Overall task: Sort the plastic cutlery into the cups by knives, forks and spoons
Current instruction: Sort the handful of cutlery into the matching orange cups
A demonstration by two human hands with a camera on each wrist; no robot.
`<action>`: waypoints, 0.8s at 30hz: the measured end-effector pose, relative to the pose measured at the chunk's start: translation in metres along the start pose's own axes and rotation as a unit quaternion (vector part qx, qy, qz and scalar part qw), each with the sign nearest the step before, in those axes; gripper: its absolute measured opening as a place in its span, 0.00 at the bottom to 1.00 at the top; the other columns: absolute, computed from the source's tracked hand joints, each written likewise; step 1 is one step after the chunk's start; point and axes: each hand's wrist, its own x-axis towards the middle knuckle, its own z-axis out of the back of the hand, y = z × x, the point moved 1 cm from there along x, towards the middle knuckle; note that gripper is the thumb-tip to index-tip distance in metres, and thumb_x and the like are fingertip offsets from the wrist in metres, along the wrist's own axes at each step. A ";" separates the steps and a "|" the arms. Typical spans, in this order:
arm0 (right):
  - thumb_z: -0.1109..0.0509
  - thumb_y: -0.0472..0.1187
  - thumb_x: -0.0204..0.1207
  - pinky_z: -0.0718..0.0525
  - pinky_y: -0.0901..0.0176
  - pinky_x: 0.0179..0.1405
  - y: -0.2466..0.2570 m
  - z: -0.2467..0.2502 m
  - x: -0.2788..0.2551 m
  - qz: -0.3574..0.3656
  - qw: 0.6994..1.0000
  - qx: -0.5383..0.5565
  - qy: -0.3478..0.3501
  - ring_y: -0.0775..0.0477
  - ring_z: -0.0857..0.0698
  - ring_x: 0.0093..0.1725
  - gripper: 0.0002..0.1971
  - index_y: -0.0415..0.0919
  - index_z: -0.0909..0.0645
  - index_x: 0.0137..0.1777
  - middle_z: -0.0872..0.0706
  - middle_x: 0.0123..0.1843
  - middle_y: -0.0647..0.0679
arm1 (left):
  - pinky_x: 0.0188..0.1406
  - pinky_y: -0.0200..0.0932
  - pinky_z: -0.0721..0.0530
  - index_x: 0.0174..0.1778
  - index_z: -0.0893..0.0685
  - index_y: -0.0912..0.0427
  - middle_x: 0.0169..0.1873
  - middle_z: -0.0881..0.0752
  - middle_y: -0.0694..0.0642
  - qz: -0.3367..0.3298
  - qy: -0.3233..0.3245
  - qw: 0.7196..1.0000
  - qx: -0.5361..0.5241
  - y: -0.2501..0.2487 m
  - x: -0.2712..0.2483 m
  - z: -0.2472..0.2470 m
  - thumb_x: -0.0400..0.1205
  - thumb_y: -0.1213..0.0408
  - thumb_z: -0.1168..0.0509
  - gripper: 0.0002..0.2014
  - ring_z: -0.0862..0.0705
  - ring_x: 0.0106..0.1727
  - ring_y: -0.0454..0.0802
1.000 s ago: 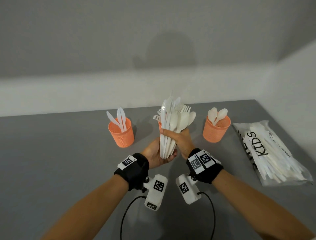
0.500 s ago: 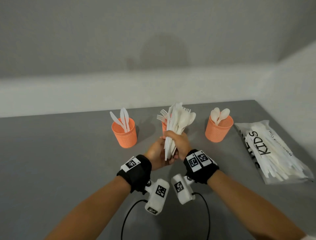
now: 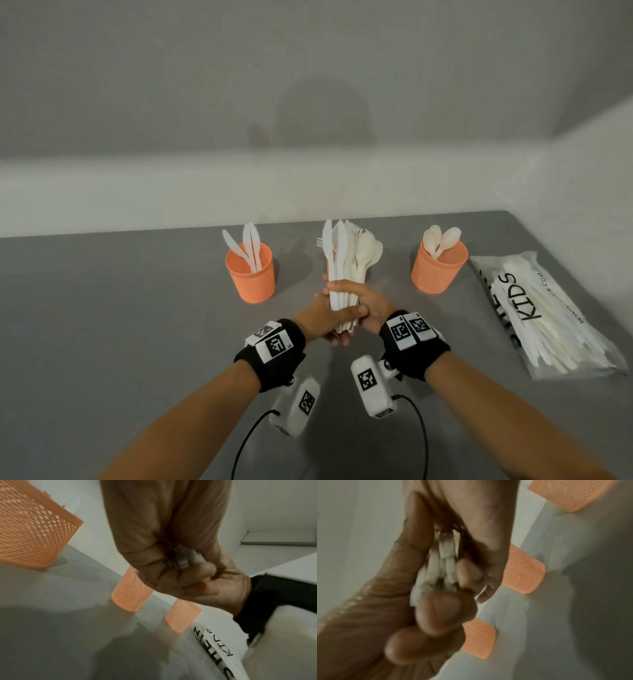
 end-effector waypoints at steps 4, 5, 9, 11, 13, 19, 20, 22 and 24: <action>0.29 0.41 0.72 0.16 0.57 0.22 0.001 0.004 0.001 0.010 1.000 0.020 -0.021 0.44 0.13 0.31 0.08 0.36 0.19 0.46 0.13 0.38 0.42 | 0.29 0.33 0.17 0.46 0.20 0.56 0.35 0.14 0.54 0.066 0.042 0.993 0.082 -0.006 -0.006 0.015 0.80 0.48 0.37 0.13 0.15 0.30 0.44; 0.30 0.37 0.74 0.14 0.57 0.28 0.001 0.008 0.003 0.026 0.998 0.037 -0.035 0.47 0.12 0.34 0.05 0.36 0.20 0.47 0.13 0.38 0.43 | 0.35 0.35 0.17 0.49 0.18 0.56 0.40 0.13 0.54 0.077 0.035 0.991 0.106 -0.007 -0.007 0.022 0.80 0.45 0.38 0.16 0.15 0.35 0.44; 0.25 0.35 0.65 0.17 0.58 0.33 0.004 0.018 0.002 0.060 0.997 -0.002 -0.056 0.51 0.16 0.31 0.18 0.37 0.21 0.56 0.15 0.33 0.47 | 0.37 0.35 0.19 0.50 0.20 0.58 0.45 0.15 0.53 0.026 -0.139 0.990 0.012 -0.016 -0.002 0.045 0.80 0.49 0.37 0.15 0.17 0.37 0.44; 0.25 0.37 0.63 0.17 0.57 0.36 0.000 0.018 0.002 0.051 0.997 -0.023 -0.045 0.50 0.15 0.33 0.24 0.37 0.22 0.61 0.15 0.37 0.46 | 0.32 0.32 0.19 0.45 0.22 0.57 0.39 0.16 0.52 -0.006 -0.179 0.983 -0.037 -0.022 0.004 0.043 0.79 0.54 0.33 0.10 0.18 0.33 0.42; 0.26 0.34 0.70 0.16 0.59 0.36 -0.004 0.016 0.002 0.046 0.998 -0.030 -0.039 0.51 0.14 0.34 0.19 0.39 0.22 0.61 0.13 0.42 0.45 | 0.26 0.30 0.18 0.41 0.22 0.61 0.32 0.18 0.55 -0.025 -0.189 0.980 -0.060 -0.024 0.007 0.033 0.78 0.59 0.31 0.09 0.18 0.25 0.39; 0.31 0.36 0.75 0.15 0.61 0.33 -0.005 0.024 -0.005 0.032 0.998 0.003 -0.049 0.52 0.13 0.35 0.11 0.40 0.20 0.58 0.13 0.44 0.44 | 0.27 0.39 0.12 0.38 0.26 0.64 0.33 0.16 0.63 -0.058 -0.237 0.959 -0.145 -0.021 0.013 0.025 0.83 0.67 0.38 0.08 0.14 0.25 0.48; 0.31 0.36 0.76 0.16 0.61 0.31 -0.005 0.026 -0.006 0.028 0.998 0.000 -0.056 0.52 0.13 0.34 0.10 0.40 0.20 0.57 0.13 0.43 0.44 | 0.29 0.41 0.12 0.41 0.27 0.64 0.34 0.15 0.63 -0.059 -0.248 0.954 -0.155 -0.022 0.014 0.027 0.84 0.66 0.41 0.07 0.14 0.27 0.50; 0.33 0.34 0.76 0.17 0.63 0.29 -0.006 0.029 -0.007 0.024 0.997 0.005 -0.076 0.54 0.14 0.30 0.08 0.39 0.20 0.54 0.14 0.38 0.46 | 0.27 0.40 0.14 0.45 0.29 0.62 0.29 0.19 0.59 -0.057 -0.270 0.946 -0.171 -0.024 0.016 0.029 0.86 0.66 0.45 0.06 0.16 0.24 0.47; 0.34 0.32 0.76 0.17 0.61 0.31 -0.008 0.032 -0.007 0.030 0.996 0.029 -0.085 0.54 0.15 0.28 0.06 0.40 0.21 0.51 0.15 0.33 0.47 | 0.19 0.33 0.24 0.42 0.29 0.59 0.25 0.26 0.54 -0.052 -0.279 0.945 -0.166 -0.027 0.016 0.028 0.86 0.65 0.46 0.07 0.25 0.17 0.40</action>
